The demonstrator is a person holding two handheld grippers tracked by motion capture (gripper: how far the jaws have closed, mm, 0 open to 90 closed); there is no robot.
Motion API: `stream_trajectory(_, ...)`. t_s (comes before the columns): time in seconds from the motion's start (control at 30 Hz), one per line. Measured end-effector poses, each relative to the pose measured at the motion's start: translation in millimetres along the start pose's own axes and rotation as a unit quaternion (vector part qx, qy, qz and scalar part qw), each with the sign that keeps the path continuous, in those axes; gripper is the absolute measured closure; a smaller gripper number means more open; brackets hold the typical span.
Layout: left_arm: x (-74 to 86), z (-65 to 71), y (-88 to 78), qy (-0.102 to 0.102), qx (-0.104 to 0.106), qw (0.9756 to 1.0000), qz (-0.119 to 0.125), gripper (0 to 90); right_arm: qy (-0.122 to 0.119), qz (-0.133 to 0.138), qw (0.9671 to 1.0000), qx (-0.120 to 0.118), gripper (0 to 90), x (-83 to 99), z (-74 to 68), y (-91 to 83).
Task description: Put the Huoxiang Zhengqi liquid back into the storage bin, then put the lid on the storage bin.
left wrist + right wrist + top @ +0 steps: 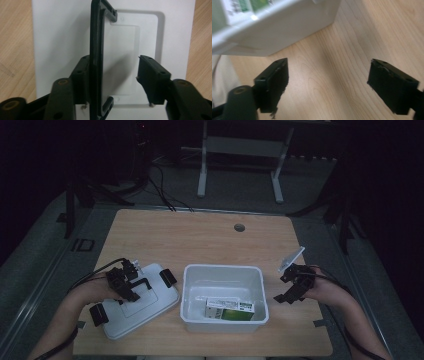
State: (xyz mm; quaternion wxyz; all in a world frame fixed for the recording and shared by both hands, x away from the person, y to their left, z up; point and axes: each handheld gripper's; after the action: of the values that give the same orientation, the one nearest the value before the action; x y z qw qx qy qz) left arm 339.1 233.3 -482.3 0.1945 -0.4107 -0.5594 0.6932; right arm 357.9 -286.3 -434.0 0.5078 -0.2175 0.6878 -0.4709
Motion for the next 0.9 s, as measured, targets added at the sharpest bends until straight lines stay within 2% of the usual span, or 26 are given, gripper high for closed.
stream_trajectory(0.07, -0.7, 0.1, 1.0, 0.004, -0.002, 1.0, -0.004, 52.6, 0.008, -0.005, 0.9998, 0.016, 16.3, 6.0, 4.5, 6.4)
stream_trajectory(0.13, -1.6, 0.0, 1.8, 0.009, -0.003, 0.9999, -0.005, 57.3, 0.006, -0.02, 0.9994, 0.026, 18.6, 11.0, 7.3, 13.1)
stream_trajectory(0.3, -5.3, -1.4, 3.2, 0.004, 0.002, 1.0, -0.001, 63.4, 0.008, -0.017, 0.9996, 0.022, 21.4, 19.1, 10.9, 21.0)
stream_trajectory(0.5, -11.5, -2.0, 4.9, 0.008, -0.005, 0.9999, -0.01, 73.1, 0.007, -0.027, 0.9993, 0.026, 21.9, 24.7, 11.8, 24.8)
stream_trajectory(0.63, -14.0, -4.4, 6.6, -0.003, -0.005, 0.9999, -0.014, 82.1, 0.006, -0.033, 0.999, 0.029, 21.9, 28.9, 11.9, 26.7)
stream_trajectory(0.7, -14.4, -4.6, 6.4, -0.001, 0.003, 0.9999, -0.014, 83.1, 0.003, -0.036, 0.9989, 0.029, 21.9, 31.3, 11.9, 27.9)
stream_trajectory(0.9, -11.9, -6.9, 1.0, 0.001, 0.01, 0.9998, -0.016, 83.7, -0.002, -0.047, 0.9985, 0.029, 22.1, 36.9, 10.8, 30.5)
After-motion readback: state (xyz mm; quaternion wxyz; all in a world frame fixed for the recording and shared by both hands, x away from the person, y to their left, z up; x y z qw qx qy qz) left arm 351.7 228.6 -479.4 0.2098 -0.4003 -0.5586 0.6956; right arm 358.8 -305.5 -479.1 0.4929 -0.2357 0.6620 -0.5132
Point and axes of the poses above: each handheld gripper's, and its own axes: y roughly forward along the jaws, x roughly out of its underside, z roughly to its right, and after that the axes turned 10 degrees about z, right-handed
